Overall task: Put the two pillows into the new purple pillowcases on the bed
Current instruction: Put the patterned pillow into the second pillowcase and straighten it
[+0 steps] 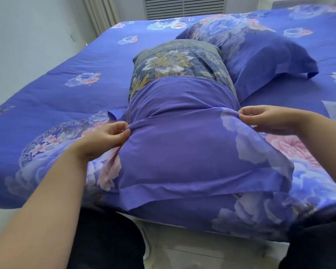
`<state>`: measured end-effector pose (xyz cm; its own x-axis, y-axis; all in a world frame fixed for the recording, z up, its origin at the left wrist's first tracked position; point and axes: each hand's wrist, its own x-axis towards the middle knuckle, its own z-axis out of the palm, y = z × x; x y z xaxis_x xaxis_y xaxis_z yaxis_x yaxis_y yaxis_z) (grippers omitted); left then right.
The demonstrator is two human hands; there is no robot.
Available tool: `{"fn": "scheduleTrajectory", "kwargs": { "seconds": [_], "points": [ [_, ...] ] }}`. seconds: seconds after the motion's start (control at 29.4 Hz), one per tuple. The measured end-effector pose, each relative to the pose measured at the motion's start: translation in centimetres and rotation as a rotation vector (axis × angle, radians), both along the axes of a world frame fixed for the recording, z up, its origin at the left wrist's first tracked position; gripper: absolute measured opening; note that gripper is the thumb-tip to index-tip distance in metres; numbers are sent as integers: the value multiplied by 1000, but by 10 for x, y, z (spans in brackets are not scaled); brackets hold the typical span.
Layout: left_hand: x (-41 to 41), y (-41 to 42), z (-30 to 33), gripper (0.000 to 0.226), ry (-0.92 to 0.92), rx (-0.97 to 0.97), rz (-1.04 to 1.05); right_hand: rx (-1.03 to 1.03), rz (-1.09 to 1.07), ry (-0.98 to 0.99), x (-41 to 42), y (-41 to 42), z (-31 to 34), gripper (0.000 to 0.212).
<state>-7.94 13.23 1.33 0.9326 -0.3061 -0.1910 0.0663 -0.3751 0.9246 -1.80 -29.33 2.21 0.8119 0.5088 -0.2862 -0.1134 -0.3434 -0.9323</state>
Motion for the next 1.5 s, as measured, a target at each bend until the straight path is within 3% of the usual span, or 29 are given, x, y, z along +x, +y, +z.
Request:
{"fn": "scheduleTrajectory", "kwargs": {
  "seconds": [0.1,0.2,0.34,0.41,0.48,0.61,0.75,0.82,0.92,1.02,1.09,1.12,1.19,1.29,1.33,1.39,1.5],
  "points": [
    [4,-27,-11,17,-92,-140,192,100,-229,-48,-8,13,-12,23],
    [9,-38,-19,22,-81,-140,303,125,-382,-133,-9,31,-14,27],
    [5,-67,1,27,-101,-44,429,-63,-462,-268,5,39,4,46],
    [-3,-81,4,35,-44,14,500,-49,-471,-388,12,31,10,49],
    [-11,-108,7,35,-96,-83,587,-34,-490,-527,18,14,19,48],
    [-33,-169,-20,37,-198,-164,577,-453,-536,-859,26,-36,43,50],
    [-53,-228,-33,49,-71,-274,674,-407,-607,-842,17,-56,52,44],
    [-49,-239,-20,52,-71,-277,683,-499,-569,-884,4,-47,46,41],
    [-48,-239,-6,55,-153,-162,595,-616,-424,-942,-23,-25,30,37],
    [-47,-217,-7,37,-442,277,481,-614,-371,-988,-54,-12,16,59],
    [-28,-194,-3,37,-568,305,583,-657,-387,-1003,-73,-14,9,70],
    [-11,-181,0,49,-530,280,675,-667,-400,-987,-83,-16,5,74],
    [30,-151,7,78,-279,217,796,-653,-474,-912,-103,-16,0,78],
    [62,-135,12,113,39,145,692,-725,-708,-649,-132,-13,-4,62],
    [65,-135,12,105,70,125,629,-808,-735,-514,-140,-14,-5,60],
    [68,-135,10,83,43,156,573,-915,-659,-249,-155,-13,-8,73],
    [64,-135,7,57,-53,276,543,-523,-584,58,-163,-2,-16,84]
  ]
}}
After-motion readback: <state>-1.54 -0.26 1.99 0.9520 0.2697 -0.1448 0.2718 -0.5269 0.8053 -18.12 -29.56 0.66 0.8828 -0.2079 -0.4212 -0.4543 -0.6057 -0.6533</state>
